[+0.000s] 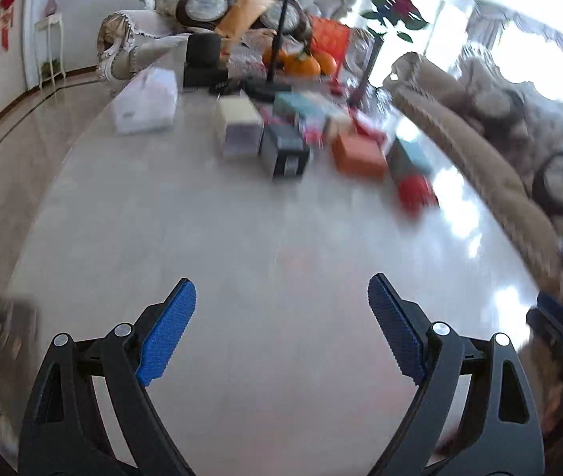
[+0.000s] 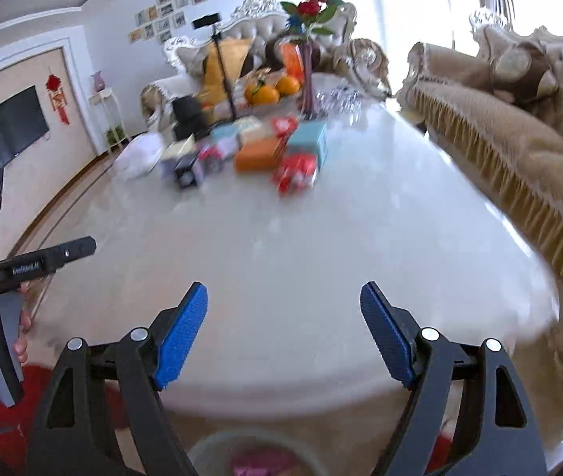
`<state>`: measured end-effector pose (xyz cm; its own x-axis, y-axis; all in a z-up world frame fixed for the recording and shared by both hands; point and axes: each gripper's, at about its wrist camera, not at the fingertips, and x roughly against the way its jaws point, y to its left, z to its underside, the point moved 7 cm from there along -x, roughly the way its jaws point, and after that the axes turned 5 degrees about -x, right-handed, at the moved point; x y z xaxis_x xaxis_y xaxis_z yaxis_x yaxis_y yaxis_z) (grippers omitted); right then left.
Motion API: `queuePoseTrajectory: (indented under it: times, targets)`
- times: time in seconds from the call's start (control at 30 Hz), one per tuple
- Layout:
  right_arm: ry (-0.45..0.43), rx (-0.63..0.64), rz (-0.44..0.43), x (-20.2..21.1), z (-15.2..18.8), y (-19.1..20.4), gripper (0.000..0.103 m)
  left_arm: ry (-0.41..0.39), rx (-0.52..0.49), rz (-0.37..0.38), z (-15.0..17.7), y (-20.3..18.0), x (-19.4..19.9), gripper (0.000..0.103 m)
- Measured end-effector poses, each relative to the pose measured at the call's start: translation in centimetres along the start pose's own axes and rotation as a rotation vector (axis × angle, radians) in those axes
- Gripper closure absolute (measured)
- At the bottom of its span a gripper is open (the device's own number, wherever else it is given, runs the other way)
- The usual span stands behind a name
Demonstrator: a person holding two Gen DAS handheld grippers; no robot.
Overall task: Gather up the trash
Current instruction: 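Grasp the black barcode box with the left tool while the right tool grasps the red crumpled bag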
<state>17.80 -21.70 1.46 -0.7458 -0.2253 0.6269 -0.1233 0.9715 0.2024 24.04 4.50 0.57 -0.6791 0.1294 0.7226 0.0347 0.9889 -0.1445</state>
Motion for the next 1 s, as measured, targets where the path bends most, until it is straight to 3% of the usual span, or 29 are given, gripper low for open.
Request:
queuePoseTrajectory:
  times: [0.17,0.43,0.6,1.0]
  targets:
    - [0.017,0.0,0.015,-5.8,-4.5,-0.4,0.027,-0.014,0.044,-0.057,-5.6,-0.7,-6.3,0.017]
    - [0.103,0.011,0.044,-13.2,-6.7,-0.3,0.028,0.053,0.126,-0.092,-7.6,-0.2,-13.7,0.017]
    - [0.122,-0.038,0.051,-15.8,-7.3,-0.8,0.027,0.057,0.108,-0.127,-7.9,-0.1,-15.1,0.017]
    - [0.167,-0.022,0.078,-18.4,-7.7,-0.6,0.028,0.057,0.091,-0.182,-8.8,0.1,-16.2,0.017]
